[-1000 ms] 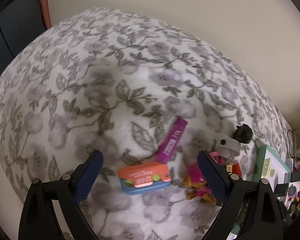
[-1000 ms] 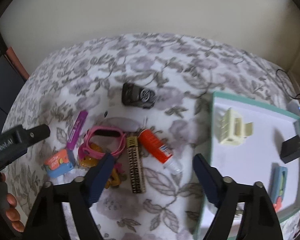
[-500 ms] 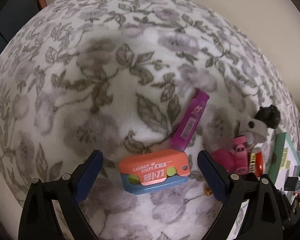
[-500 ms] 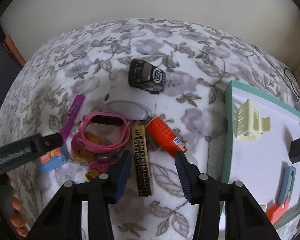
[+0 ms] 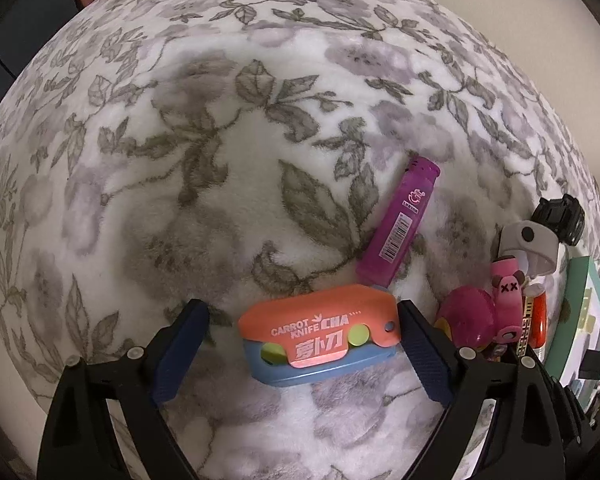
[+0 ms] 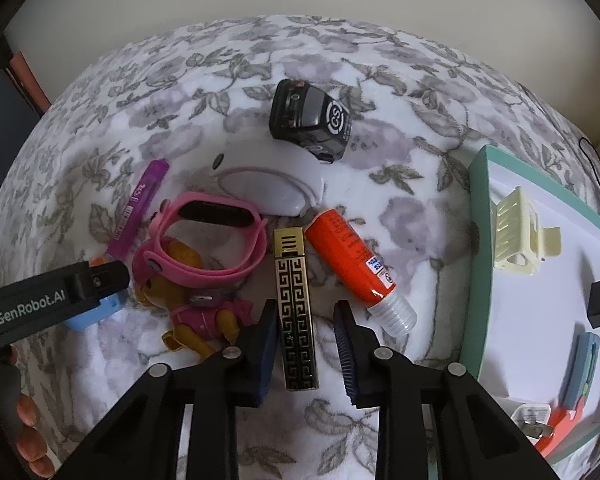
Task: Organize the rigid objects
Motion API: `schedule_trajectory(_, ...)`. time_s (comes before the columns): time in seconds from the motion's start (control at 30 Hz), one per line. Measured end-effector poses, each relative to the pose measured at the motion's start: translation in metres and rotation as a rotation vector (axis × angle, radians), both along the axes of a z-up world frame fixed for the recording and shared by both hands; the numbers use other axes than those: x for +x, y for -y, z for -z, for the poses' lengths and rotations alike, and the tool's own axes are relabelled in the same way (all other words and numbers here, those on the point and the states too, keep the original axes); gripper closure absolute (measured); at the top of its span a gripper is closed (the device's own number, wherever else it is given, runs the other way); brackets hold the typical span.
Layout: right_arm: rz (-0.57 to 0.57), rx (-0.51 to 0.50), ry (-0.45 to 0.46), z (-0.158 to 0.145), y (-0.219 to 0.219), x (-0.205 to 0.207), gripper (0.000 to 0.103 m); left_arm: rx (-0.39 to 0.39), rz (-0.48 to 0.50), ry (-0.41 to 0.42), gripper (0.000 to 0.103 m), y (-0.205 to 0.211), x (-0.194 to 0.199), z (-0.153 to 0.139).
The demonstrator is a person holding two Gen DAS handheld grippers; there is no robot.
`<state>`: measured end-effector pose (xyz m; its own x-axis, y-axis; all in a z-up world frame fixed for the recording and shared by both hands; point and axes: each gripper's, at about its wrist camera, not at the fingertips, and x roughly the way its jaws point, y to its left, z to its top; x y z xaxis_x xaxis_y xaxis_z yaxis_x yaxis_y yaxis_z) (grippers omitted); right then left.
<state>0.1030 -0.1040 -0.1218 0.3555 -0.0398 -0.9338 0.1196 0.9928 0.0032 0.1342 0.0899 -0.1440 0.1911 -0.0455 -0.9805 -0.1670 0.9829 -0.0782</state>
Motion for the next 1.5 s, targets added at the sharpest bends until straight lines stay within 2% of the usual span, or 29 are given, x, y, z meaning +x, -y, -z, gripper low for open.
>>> schedule_trajectory(0.27,-0.003,-0.022,0.008,0.002,-0.005,0.0,0.073,0.067,0.033,-0.001,0.01,0.021,0.006,0.005)
schedule_trajectory(0.47,-0.005,-0.026,0.009,0.001,-0.006,0.0,0.074,0.075,0.057,0.016,0.027,0.032,0.002,-0.007)
schedule_trajectory(0.73,-0.006,-0.027,0.007,0.001,-0.006,0.0,0.084,0.054,0.066,0.02,0.028,0.036,0.0,-0.013)
schedule_trajectory(1.0,-0.003,-0.004,0.018,-0.006,-0.001,-0.002,0.086,0.03,0.076,0.055,0.028,0.039,-0.003,-0.034)
schedule_trajectory(1.3,0.013,0.017,0.102,-0.041,0.007,-0.01,0.086,0.019,0.089,0.151,0.028,0.044,-0.009,-0.079)
schedule_trajectory(1.5,0.029,0.019,0.154,-0.065,0.016,-0.023,0.086,0.023,0.119,0.211,0.028,0.052,-0.019,-0.096)
